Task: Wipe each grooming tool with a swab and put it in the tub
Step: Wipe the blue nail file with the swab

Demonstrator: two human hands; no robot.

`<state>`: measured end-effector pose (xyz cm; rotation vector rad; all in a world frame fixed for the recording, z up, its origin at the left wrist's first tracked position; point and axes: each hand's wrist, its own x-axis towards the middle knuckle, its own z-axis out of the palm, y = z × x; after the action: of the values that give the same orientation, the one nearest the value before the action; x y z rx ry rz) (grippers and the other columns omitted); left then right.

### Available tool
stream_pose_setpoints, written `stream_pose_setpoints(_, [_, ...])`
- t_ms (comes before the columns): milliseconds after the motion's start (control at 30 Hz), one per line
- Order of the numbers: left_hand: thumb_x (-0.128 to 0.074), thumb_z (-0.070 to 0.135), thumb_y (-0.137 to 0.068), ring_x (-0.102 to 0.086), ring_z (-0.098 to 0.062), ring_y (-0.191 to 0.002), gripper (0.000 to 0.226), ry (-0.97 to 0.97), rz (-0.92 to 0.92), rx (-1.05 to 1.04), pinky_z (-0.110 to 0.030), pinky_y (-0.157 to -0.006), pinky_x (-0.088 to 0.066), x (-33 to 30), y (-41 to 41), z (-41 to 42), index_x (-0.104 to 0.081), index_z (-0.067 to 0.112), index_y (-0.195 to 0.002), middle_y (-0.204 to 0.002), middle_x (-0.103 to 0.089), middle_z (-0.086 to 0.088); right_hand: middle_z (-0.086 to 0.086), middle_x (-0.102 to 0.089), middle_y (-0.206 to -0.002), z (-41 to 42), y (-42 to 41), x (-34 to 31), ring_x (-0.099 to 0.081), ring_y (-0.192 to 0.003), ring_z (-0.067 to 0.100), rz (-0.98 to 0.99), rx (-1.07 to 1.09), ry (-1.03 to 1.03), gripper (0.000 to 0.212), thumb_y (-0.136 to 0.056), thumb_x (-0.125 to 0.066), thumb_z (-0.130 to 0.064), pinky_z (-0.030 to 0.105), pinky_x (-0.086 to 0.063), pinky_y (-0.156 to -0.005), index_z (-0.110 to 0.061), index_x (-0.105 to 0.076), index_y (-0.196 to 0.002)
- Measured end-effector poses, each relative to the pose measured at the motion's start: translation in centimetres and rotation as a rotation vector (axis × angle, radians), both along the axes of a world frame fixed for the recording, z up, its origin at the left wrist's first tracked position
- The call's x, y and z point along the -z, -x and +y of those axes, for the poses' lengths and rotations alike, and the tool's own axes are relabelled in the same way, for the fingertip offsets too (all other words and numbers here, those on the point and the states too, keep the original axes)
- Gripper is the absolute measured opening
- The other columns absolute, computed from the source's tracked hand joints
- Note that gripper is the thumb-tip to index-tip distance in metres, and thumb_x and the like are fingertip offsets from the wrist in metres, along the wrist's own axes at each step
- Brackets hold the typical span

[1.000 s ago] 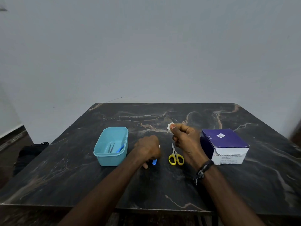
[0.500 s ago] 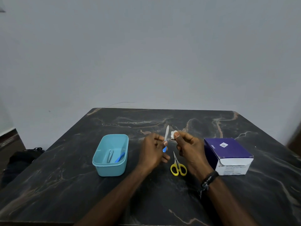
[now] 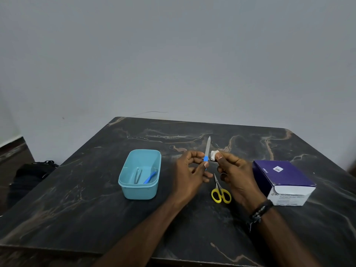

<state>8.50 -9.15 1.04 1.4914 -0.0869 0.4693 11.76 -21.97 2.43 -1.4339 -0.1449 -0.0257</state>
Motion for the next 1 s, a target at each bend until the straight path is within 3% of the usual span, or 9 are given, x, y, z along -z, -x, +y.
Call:
stream_pose_setpoints(233, [-0.063, 0.0, -0.089, -0.069, -0.02, -0.061, 0.019, -0.061, 0.002, 0.022, -0.025, -0.053, -0.056, 0.22, 0.07, -0.16, -0.057, 0.007, -0.106, -0.094, -0.064, -0.01, 0.013, -0.061, -0.082, 0.11, 0.16, -0.12, -0.045, -0.06, 0.011, 0.018, -0.003, 0.013, 0.019, -0.091, -0.062, -0.017, 0.018, -0.038, -0.046, -0.01, -0.072, -0.106])
stream_pose_setpoints(467, [-0.063, 0.001, -0.089, -0.07, -0.022, -0.064, 0.016, -0.094, 0.024, 0.051, -0.026, -0.053, -0.056, 0.54, 0.08, -0.31, -0.058, 0.008, -0.103, -0.094, -0.065, -0.018, -0.002, -0.064, -0.064, 0.23, 0.25, -0.26, -0.051, -0.055, 0.007, 0.021, -0.015, 0.007, 0.016, -0.091, -0.062, -0.015, 0.018, -0.041, -0.046, -0.011, -0.073, -0.101])
stream_pose_setpoints(600, [-0.064, -0.001, -0.088, -0.07, -0.024, -0.064, 0.014, -0.085, 0.022, 0.055, -0.028, -0.052, -0.057, 0.67, 0.03, -0.3, -0.059, 0.006, -0.099, -0.091, -0.066, -0.02, 0.001, -0.068, -0.069, 0.38, 0.49, -0.38, -0.058, -0.057, 0.007, 0.017, -0.026, -0.003, 0.017, -0.089, -0.063, -0.014, 0.019, -0.047, -0.05, -0.004, -0.071, -0.101])
stream_pose_setpoints(733, [-0.064, -0.001, -0.088, -0.07, -0.023, -0.064, 0.014, -0.089, 0.022, 0.057, -0.028, -0.053, -0.057, 0.61, 0.09, -0.2, -0.059, 0.009, -0.097, -0.091, -0.066, -0.018, -0.002, -0.065, -0.059, 0.38, 0.61, -0.38, -0.057, -0.048, 0.002, -0.005, -0.022, 0.043, 0.018, -0.089, -0.065, -0.014, 0.015, -0.045, -0.046, 0.002, -0.07, -0.093])
stream_pose_setpoints(933, [-0.064, -0.001, -0.087, -0.07, -0.021, -0.063, 0.015, -0.092, 0.018, 0.051, -0.026, -0.052, -0.056, 0.66, 0.15, -0.11, -0.059, 0.008, -0.098, -0.091, -0.066, -0.018, 0.011, -0.07, -0.075, 0.19, 0.43, -0.22, -0.061, -0.064, 0.014, -0.002, -0.032, 0.112, 0.019, -0.088, -0.066, -0.016, 0.025, -0.049, -0.059, 0.002, -0.071, -0.09])
stream_pose_setpoints(1000, [-0.065, -0.001, -0.087, -0.07, -0.021, -0.063, 0.015, -0.081, 0.022, 0.047, -0.026, -0.052, -0.056, 0.74, 0.06, -0.06, -0.059, 0.006, -0.098, -0.09, -0.066, -0.019, 0.009, -0.068, -0.072, 0.22, 0.54, -0.33, -0.059, -0.061, 0.011, -0.01, -0.043, 0.114, 0.017, -0.089, -0.065, -0.014, 0.022, -0.047, -0.057, 0.002, -0.071, -0.09])
